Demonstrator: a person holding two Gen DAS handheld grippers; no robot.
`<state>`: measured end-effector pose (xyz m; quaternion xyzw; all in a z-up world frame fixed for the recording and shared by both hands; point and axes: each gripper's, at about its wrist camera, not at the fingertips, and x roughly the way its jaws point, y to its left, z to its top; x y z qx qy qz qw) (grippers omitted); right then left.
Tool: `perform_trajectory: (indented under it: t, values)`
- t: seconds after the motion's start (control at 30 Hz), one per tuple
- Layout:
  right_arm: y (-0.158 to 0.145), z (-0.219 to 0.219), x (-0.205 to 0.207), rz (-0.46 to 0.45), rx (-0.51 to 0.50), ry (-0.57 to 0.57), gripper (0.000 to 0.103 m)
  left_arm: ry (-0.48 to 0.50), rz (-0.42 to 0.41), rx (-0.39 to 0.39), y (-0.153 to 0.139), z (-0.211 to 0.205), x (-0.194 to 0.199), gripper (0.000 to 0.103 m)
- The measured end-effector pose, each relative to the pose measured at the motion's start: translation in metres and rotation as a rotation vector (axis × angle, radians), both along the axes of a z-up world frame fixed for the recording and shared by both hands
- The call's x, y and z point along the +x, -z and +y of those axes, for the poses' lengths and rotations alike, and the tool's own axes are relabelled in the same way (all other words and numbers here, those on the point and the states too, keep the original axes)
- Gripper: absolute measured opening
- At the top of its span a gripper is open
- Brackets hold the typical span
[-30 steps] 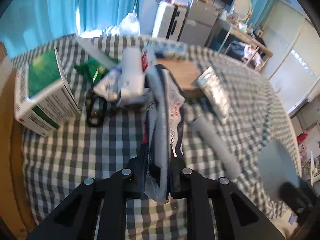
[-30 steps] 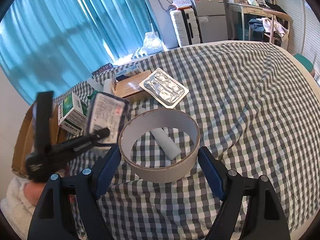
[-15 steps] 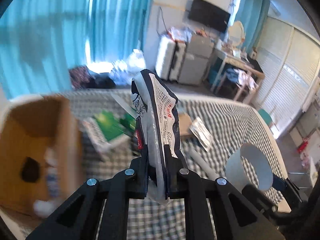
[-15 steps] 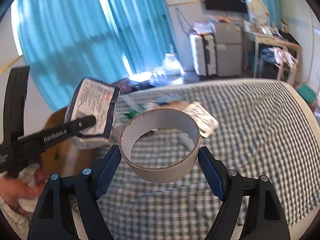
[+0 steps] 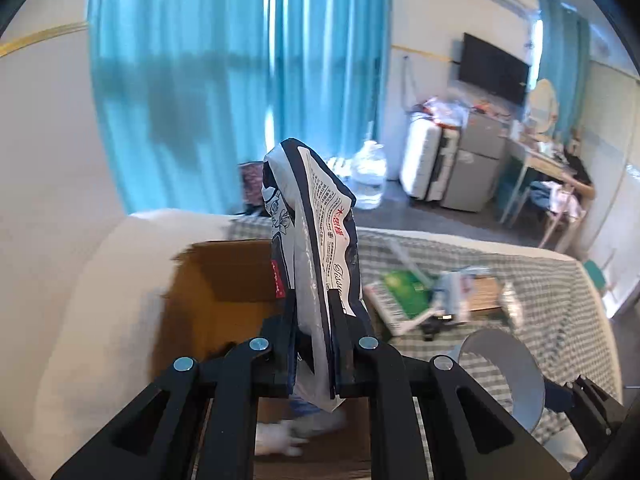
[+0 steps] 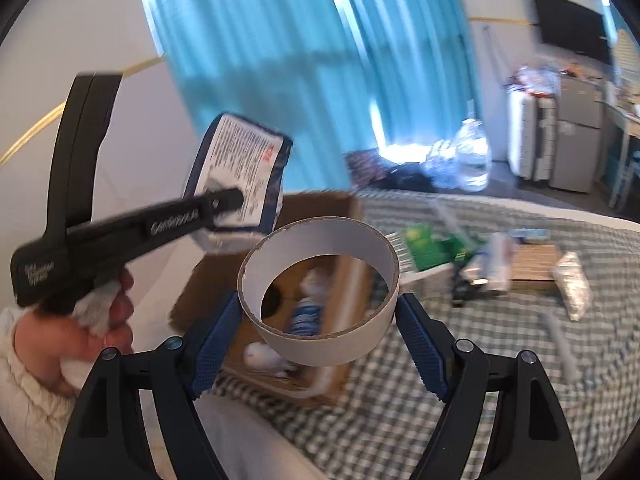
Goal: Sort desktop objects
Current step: 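Drop the tissue pack and tape roll into the cardboard box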
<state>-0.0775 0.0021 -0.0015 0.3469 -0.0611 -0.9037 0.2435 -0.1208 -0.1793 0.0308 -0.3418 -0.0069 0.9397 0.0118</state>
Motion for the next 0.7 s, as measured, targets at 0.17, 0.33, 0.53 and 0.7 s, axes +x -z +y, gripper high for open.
perform_trajectory:
  t: [0.17, 0.33, 0.53, 0.7]
  values:
    - [0.023, -0.045, -0.017, -0.052, 0.027, -0.078, 0.079, -0.044, -0.057, 0.0, 0.024, -0.03, -0.022, 0.013]
    - [0.038, -0.058, -0.036, -0.081, 0.034, -0.1, 0.079, -0.052, -0.11, -0.017, 0.048, -0.04, -0.036, 0.013]
    - [0.049, -0.061, -0.041, -0.085, 0.049, -0.097, 0.086, -0.054, -0.175, -0.016, 0.068, -0.044, -0.046, 0.059]
    - [0.039, -0.044, -0.036, -0.048, 0.0, -0.072, 0.086, -0.077, -0.173, -0.032, 0.067, -0.043, -0.046, 0.075]
